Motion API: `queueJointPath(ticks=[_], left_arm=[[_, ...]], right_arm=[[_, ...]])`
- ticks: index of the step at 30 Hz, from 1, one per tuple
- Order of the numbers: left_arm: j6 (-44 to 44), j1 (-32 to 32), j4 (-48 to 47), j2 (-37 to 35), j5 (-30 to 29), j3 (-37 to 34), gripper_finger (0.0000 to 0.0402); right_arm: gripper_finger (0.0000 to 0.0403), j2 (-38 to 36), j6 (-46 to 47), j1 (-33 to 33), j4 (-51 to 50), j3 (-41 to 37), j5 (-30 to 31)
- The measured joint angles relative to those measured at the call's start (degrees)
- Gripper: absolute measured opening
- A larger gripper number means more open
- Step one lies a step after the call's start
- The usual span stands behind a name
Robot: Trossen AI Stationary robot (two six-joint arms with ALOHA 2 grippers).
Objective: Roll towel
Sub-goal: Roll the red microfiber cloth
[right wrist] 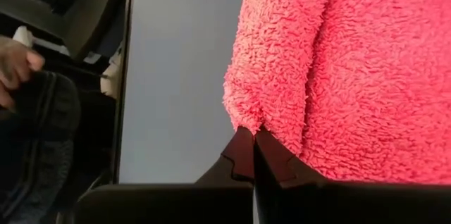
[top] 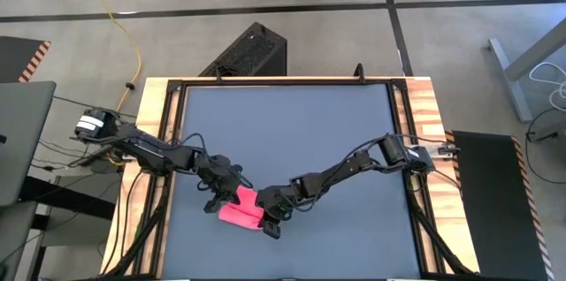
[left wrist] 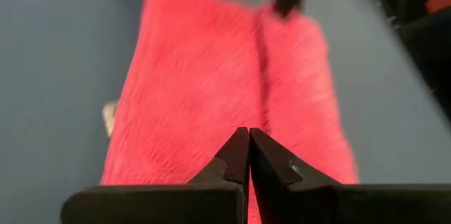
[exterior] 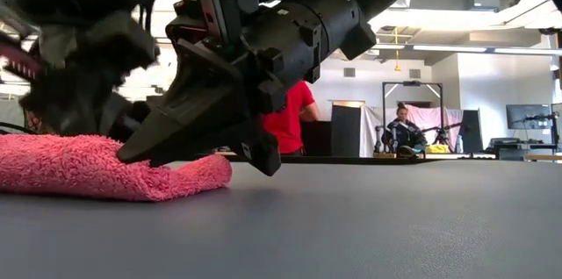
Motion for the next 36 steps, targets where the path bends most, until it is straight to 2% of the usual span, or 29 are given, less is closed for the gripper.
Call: queueJointPath(ticks=[7,19,27,33,36], left_arm=[[-2.0,0.4,2.9,9.2,-1.6,0.0,0.0000],[-3.8,0.4,1.9,9.6,-2.7,0.1,0.0000],[-4.8,0.4,2.2,6.0,-4.9,-0.1,0.0000],[-0.9,0.5,3.1,-3.2,0.3,-0.1,0.0000],[-0.2,0.4,1.3,-5.3,1.8,-0.2,0.0000]], right_arm=[[0.0011,0.0,3.0,0.6,0.0,0.0,2.7],[0.0011,-0.1,15.5,3.3,-1.2,0.0,6.9],[0.0011,-0.2,22.1,4.3,2.1,-2.2,7.5],[0.0011,-0.2,21.9,4.3,3.1,-2.5,7.5],[0.0011,-0.2,21.7,4.0,3.4,-2.5,7.4]])
